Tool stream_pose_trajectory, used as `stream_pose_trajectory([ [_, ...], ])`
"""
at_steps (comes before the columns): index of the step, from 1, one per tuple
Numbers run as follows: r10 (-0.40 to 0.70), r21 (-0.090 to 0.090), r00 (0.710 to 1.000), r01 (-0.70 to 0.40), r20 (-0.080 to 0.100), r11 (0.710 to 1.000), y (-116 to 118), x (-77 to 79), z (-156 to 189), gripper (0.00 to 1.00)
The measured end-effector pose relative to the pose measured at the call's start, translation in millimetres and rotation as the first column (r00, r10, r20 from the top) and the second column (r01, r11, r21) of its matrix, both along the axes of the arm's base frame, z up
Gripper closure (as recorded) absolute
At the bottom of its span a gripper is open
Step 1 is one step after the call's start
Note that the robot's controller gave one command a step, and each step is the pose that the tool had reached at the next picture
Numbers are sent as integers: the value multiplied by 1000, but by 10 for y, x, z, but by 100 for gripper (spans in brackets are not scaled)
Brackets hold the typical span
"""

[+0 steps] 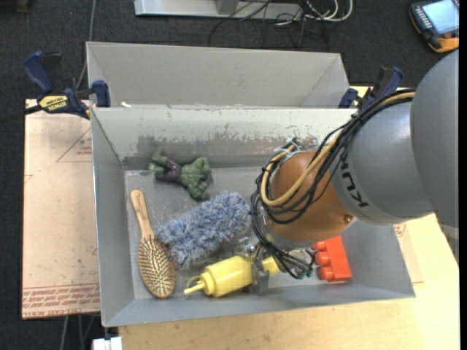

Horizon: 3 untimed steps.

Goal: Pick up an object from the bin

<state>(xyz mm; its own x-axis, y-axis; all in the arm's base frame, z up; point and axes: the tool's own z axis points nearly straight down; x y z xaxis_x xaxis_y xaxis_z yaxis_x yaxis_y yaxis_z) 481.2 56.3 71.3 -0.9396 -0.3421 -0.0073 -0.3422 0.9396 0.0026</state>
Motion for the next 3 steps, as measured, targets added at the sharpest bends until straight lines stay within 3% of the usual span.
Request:
stream_pose_trajectory([
  [1, 31, 1, 999, -31, 12, 1000, -90, 312, 1086, 100],
  [2, 36, 3, 999, -36, 26, 999, 69, 684, 3036, 100],
  [3, 2, 7, 999, -2, 32, 1000, 488, 1584, 2977, 100],
])
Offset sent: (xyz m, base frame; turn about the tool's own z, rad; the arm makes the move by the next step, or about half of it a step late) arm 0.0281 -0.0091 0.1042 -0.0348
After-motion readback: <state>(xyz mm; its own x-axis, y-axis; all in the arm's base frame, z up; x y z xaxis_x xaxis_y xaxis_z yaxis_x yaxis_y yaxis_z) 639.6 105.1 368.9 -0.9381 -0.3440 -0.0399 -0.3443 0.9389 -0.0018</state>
